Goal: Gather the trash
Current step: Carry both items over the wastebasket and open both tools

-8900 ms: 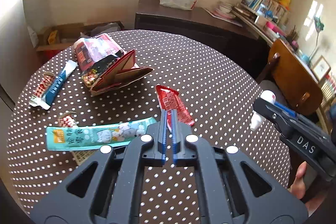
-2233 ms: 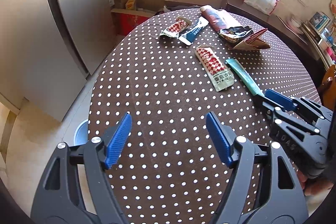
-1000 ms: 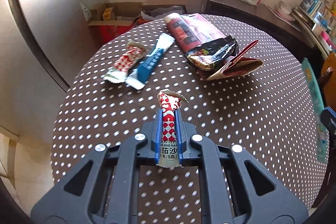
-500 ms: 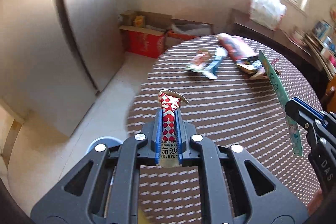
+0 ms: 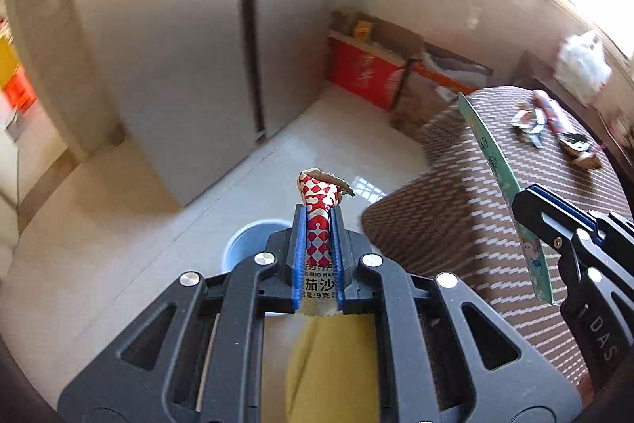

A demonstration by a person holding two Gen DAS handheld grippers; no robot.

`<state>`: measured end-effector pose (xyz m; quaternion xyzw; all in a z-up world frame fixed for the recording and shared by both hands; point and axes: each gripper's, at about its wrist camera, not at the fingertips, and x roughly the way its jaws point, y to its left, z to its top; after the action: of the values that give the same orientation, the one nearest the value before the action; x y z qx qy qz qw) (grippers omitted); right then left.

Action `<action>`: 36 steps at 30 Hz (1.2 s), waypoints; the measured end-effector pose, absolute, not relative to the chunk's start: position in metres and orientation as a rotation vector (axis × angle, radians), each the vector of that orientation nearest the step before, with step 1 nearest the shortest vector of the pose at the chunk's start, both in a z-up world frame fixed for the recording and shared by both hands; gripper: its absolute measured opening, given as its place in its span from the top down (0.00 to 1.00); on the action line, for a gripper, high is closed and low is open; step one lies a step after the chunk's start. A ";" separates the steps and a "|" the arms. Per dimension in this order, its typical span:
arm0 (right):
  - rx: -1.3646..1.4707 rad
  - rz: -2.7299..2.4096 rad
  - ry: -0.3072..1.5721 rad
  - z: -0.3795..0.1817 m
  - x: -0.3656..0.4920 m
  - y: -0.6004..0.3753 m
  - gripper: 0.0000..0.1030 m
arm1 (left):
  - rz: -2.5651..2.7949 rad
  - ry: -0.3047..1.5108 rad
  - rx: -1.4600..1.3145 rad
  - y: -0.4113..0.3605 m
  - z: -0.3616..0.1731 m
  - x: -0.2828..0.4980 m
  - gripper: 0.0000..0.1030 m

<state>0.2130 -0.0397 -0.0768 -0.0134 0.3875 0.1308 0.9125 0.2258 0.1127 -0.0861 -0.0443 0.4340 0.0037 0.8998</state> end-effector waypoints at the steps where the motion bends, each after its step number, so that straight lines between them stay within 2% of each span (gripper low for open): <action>1: -0.031 0.290 0.808 -0.081 0.214 -0.027 0.93 | 0.025 0.908 -0.106 0.123 -0.090 0.223 0.88; 10: -0.069 0.347 0.855 -0.100 0.226 0.034 0.93 | 0.095 0.957 -0.143 0.179 -0.115 0.220 0.88; 12: -0.078 0.349 0.865 -0.104 0.231 0.041 0.93 | 0.103 0.953 -0.150 0.185 -0.119 0.223 0.85; 13: -0.082 0.351 0.868 -0.106 0.232 0.044 0.93 | 0.111 0.954 -0.154 0.189 -0.121 0.225 0.73; 14: -0.086 0.352 0.872 -0.107 0.230 0.049 0.93 | 0.130 0.961 -0.159 0.193 -0.125 0.229 0.44; 15: -0.092 0.352 0.876 -0.108 0.230 0.052 0.93 | 0.141 0.960 -0.163 0.197 -0.127 0.231 0.36; 27: -0.128 0.384 1.002 -0.157 0.264 0.078 0.93 | 0.242 1.014 -0.217 0.245 -0.152 0.214 0.37; 30: -0.109 0.399 1.018 -0.162 0.271 0.086 0.90 | 0.260 1.016 -0.231 0.251 -0.153 0.206 0.37; 31: -0.095 0.408 1.025 -0.163 0.274 0.087 0.77 | 0.265 1.012 -0.234 0.253 -0.153 0.203 0.37; 32: -0.087 0.413 1.033 -0.163 0.276 0.089 0.47 | 0.271 1.009 -0.236 0.254 -0.152 0.202 0.37; 33: -0.080 0.409 1.034 -0.163 0.279 0.089 0.32 | 0.276 1.006 -0.238 0.255 -0.151 0.200 0.37; 34: -0.072 0.385 1.014 -0.160 0.280 0.089 0.22 | 0.278 1.003 -0.241 0.256 -0.150 0.199 0.37; 36: -0.095 0.358 0.986 -0.157 0.281 0.089 0.22 | 0.282 0.995 -0.242 0.256 -0.147 0.198 0.37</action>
<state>0.2806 0.0886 -0.1574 -0.0452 0.4706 0.1710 0.8644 0.1976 0.2555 -0.1471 -0.1153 0.4745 0.1345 0.8623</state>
